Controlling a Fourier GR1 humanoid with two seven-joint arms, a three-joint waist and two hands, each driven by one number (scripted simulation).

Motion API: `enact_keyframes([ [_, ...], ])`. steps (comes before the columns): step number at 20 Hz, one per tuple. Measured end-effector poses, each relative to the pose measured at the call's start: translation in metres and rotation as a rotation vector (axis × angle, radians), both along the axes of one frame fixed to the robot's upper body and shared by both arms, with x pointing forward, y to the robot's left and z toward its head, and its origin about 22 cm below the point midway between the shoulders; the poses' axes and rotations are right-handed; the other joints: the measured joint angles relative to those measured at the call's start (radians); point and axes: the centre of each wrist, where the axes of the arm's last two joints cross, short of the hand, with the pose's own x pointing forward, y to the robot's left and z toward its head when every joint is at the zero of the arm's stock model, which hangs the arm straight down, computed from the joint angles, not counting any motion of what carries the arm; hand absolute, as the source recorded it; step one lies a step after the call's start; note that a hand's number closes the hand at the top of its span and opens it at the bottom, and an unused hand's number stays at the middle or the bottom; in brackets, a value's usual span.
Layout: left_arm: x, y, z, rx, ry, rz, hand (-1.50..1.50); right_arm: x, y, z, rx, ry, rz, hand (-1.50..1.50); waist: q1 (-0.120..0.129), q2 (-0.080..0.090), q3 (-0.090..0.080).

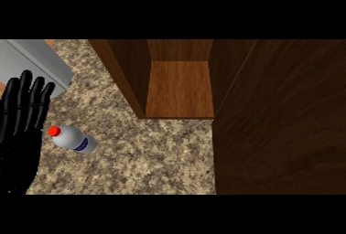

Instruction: Pick up the bottled water, place it into the cabinet and close the cabinet

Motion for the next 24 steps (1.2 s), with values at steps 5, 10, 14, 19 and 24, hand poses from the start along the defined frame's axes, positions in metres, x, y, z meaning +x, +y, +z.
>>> enact_keyframes([
  [5,-0.002,0.003,0.002,0.011,-0.019,-0.014,-1.5,-0.023,-0.006,0.004,-0.059,-0.028,0.001,-1.5,-0.004,-0.004,0.003],
  [10,-0.006,0.003,-0.025,-0.203,0.217,0.013,-1.5,-0.035,-0.001,-0.015,0.095,0.135,0.099,-1.5,-0.003,-0.001,0.004],
  [14,-0.022,0.007,-0.028,-0.302,0.339,0.033,-1.5,-0.05,-0.001,-0.011,0.183,0.223,0.15,-1.5,-0.002,-0.005,0.004],
  [19,-0.045,0.019,-0.028,-0.344,0.395,0.044,-1.5,-0.065,-0.001,-0.018,0.222,0.271,0.18,-1.5,-0.001,-0.006,0.004],
  [24,-0.064,0.03,-0.039,-0.35,0.409,0.056,-1.5,-0.075,-0.001,-0.022,0.238,0.279,0.187,-1.5,-0.001,-0.006,0.004],
])
